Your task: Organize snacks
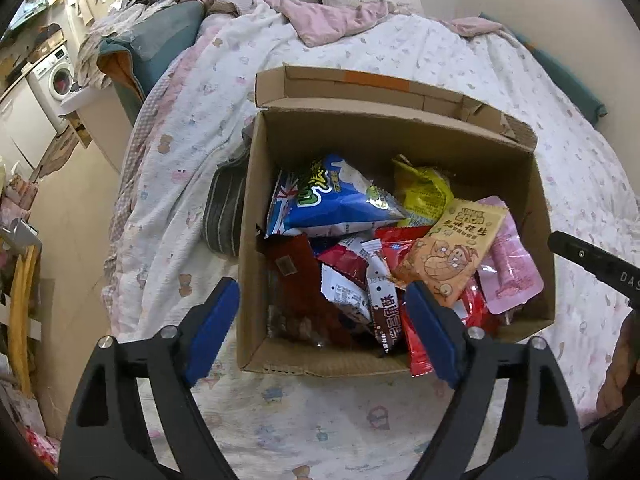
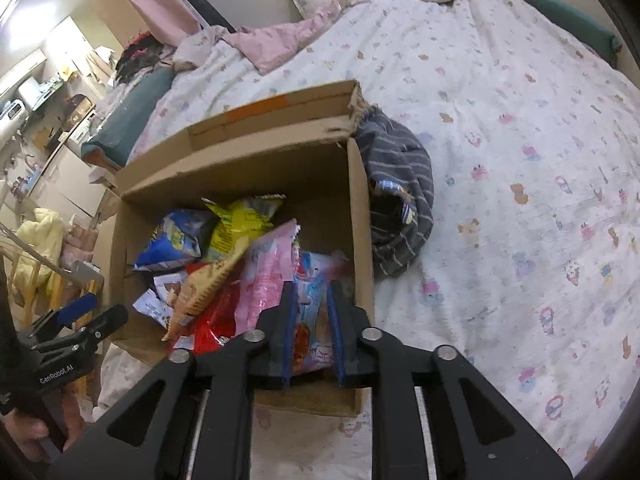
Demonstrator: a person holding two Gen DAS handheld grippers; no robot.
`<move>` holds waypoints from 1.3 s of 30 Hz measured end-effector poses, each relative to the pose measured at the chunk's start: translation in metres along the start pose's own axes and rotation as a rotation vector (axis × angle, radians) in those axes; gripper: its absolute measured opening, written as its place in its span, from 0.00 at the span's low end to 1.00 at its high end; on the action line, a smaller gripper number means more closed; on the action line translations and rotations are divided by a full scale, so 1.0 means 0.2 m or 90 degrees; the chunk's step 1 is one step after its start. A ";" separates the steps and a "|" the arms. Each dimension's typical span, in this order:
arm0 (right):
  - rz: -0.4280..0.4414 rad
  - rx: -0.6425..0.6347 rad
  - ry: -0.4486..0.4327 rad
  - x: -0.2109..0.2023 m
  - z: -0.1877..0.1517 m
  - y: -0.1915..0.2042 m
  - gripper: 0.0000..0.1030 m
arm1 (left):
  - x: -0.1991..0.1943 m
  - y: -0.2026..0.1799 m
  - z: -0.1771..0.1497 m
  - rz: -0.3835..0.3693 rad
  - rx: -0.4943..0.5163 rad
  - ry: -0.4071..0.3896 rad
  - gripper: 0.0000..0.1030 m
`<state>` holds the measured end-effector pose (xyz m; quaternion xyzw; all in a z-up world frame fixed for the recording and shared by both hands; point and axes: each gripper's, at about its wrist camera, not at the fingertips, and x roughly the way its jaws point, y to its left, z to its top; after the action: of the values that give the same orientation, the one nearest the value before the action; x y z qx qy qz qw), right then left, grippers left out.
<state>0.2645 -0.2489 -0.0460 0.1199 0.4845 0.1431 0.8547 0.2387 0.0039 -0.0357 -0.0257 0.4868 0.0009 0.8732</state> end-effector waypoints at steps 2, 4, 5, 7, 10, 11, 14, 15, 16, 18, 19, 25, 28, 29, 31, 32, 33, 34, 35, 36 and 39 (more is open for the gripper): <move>0.008 0.002 -0.015 -0.03 0.00 0.00 0.77 | -0.01 0.01 0.00 -0.002 -0.002 -0.004 0.80; 0.024 0.008 -0.043 -0.06 0.01 0.01 0.79 | -0.03 0.02 0.00 -0.005 -0.010 -0.013 0.80; 0.027 0.006 -0.049 -0.08 0.01 0.01 0.79 | -0.05 0.02 0.00 -0.003 -0.015 -0.021 0.80; 0.035 0.004 -0.060 -0.10 0.01 0.02 0.79 | -0.07 0.02 0.00 -0.001 -0.013 -0.033 0.80; 0.053 0.006 -0.071 -0.15 0.00 0.04 0.80 | -0.13 0.01 -0.01 -0.013 -0.005 -0.063 0.80; 0.054 0.004 -0.079 -0.18 -0.01 0.05 0.85 | -0.15 0.01 -0.02 -0.014 -0.007 -0.071 0.80; 0.054 -0.006 -0.107 -0.27 -0.05 0.08 0.94 | -0.24 0.03 -0.05 -0.021 -0.018 -0.109 0.80; 0.051 -0.011 -0.119 -0.31 -0.07 0.09 0.96 | -0.26 0.03 -0.05 -0.020 -0.020 -0.118 0.80; 0.049 -0.017 -0.131 -0.35 -0.08 0.11 0.99 | -0.31 0.04 -0.07 -0.017 -0.019 -0.131 0.80; 0.040 -0.029 -0.156 -0.42 -0.13 0.14 1.00 | -0.37 0.05 -0.10 -0.003 -0.023 -0.147 0.84; 0.035 -0.034 -0.163 -0.45 -0.16 0.16 1.00 | -0.39 0.06 -0.11 0.000 -0.029 -0.150 0.95; 0.023 -0.051 -0.167 -0.56 -0.32 0.25 1.00 | -0.54 0.10 -0.28 0.006 -0.050 -0.161 1.00; 0.018 -0.056 -0.185 -0.60 -0.39 0.28 1.00 | -0.58 0.12 -0.37 0.009 -0.057 -0.164 1.00; 0.015 -0.058 -0.194 -0.62 -0.42 0.29 1.00 | -0.59 0.12 -0.39 0.007 -0.059 -0.162 1.00; 0.011 -0.070 -0.218 -0.62 -0.48 0.30 1.00 | -0.60 0.12 -0.43 0.007 -0.060 -0.172 1.00; 0.010 -0.079 -0.230 -0.61 -0.50 0.29 1.00 | -0.59 0.12 -0.45 0.008 -0.057 -0.178 1.00; 0.007 -0.086 -0.236 -0.60 -0.52 0.29 1.00 | -0.58 0.11 -0.47 0.011 -0.053 -0.177 1.00; 0.001 -0.087 -0.234 -0.57 -0.53 0.29 1.00 | -0.56 0.10 -0.48 0.017 -0.049 -0.169 1.00; -0.002 -0.082 -0.221 -0.54 -0.53 0.29 1.00 | -0.55 0.10 -0.48 0.014 -0.049 -0.164 1.00; 0.000 -0.081 -0.219 -0.53 -0.52 0.29 1.00 | -0.53 0.10 -0.48 0.005 -0.051 -0.162 1.00; -0.023 -0.103 -0.227 -0.49 -0.53 0.31 1.00 | -0.52 0.09 -0.48 0.000 -0.048 -0.177 1.00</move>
<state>0.1172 -0.2198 -0.0005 0.0659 0.3144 0.1425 0.9362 0.1022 0.0203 0.0025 -0.0586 0.3611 0.0228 0.9304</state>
